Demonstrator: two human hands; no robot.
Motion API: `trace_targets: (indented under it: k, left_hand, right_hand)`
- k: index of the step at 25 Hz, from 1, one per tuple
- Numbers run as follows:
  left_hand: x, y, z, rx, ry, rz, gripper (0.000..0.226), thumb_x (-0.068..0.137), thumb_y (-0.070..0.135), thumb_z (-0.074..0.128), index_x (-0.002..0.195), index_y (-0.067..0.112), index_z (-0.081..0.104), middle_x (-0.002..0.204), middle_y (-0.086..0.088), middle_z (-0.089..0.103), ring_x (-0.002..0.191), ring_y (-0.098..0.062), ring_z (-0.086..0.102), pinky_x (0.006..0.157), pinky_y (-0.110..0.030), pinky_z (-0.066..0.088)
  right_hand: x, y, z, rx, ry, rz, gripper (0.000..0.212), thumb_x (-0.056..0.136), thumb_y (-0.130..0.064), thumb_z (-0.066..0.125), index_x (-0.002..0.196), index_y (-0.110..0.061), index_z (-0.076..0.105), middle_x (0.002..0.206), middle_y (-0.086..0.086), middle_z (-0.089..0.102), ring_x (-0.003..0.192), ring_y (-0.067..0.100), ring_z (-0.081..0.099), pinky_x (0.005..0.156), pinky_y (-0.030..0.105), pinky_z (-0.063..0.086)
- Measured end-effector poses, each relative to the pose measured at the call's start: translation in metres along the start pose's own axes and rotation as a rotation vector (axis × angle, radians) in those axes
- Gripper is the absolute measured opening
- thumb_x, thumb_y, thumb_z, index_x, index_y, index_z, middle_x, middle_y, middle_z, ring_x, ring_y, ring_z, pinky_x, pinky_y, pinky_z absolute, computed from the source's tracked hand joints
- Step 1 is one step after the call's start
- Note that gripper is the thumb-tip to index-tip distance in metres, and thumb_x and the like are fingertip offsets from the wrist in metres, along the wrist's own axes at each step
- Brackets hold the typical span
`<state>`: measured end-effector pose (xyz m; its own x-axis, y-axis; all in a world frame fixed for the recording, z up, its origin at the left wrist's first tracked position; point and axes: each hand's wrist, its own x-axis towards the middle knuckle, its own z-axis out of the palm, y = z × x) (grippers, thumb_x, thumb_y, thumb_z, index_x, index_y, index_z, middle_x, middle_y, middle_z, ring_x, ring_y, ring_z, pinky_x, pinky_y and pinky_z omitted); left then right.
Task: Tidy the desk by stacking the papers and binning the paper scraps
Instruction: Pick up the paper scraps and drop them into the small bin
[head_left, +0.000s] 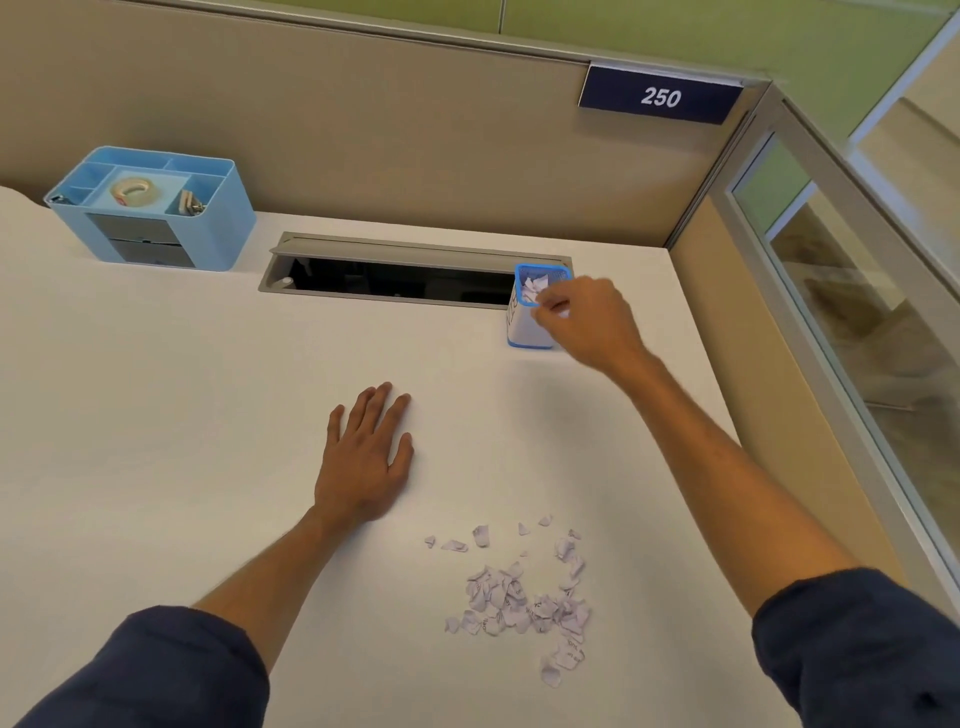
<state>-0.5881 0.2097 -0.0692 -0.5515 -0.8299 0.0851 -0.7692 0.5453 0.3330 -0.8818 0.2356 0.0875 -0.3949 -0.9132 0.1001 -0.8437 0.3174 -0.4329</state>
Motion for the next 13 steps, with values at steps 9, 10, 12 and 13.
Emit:
trace_targets:
  k: [9,10,12,13]
  left_hand:
    - [-0.001,0.001,-0.004,0.002,-0.028,0.003,0.061,0.095,0.046,0.019,0.153,0.028,0.025,0.164,0.003,0.015,0.151,-0.014,0.006,0.122,-0.045,0.002]
    - [-0.001,0.001,-0.005,0.002,-0.030,0.004,0.061,0.095,0.046,0.019,0.153,0.027,0.025,0.163,0.003,0.015,0.151,-0.015,0.007,0.122,-0.045,0.003]
    - [-0.002,0.002,-0.005,0.000,-0.031,0.009,0.062,0.095,0.046,0.019,0.153,0.026,0.026,0.163,0.002,0.016,0.151,-0.016,0.008,0.122,-0.046,0.003]
    - [-0.002,0.002,-0.006,-0.003,-0.029,0.011,0.062,0.095,0.046,0.019,0.153,0.026,0.026,0.163,0.002,0.016,0.150,-0.016,0.008,0.122,-0.046,0.003]
  right_hand:
    - [-0.183,0.015,0.075,0.193,-0.344,0.089,0.074,0.088,-0.066,0.046,0.149,-0.027,0.030,0.156,-0.012,0.027,0.143,0.006,0.025,0.119,0.033,0.020]
    - [-0.196,0.006,0.083,0.178,-0.388,0.025,0.078,0.089,-0.067,0.043,0.152,-0.027,0.020,0.159,-0.012,0.017,0.146,0.003,0.014,0.121,0.031,0.012]
    - [-0.210,-0.012,0.100,0.141,-0.414,-0.088,0.082,0.090,-0.067,0.039,0.154,-0.026,0.010,0.161,-0.011,0.004,0.147,0.001,0.000,0.121,0.030,0.001]
    - [-0.213,-0.021,0.108,0.117,-0.412,-0.128,0.081,0.090,-0.067,0.040,0.154,-0.027,0.009,0.161,-0.010,0.003,0.147,0.002,-0.002,0.121,0.031,-0.001]
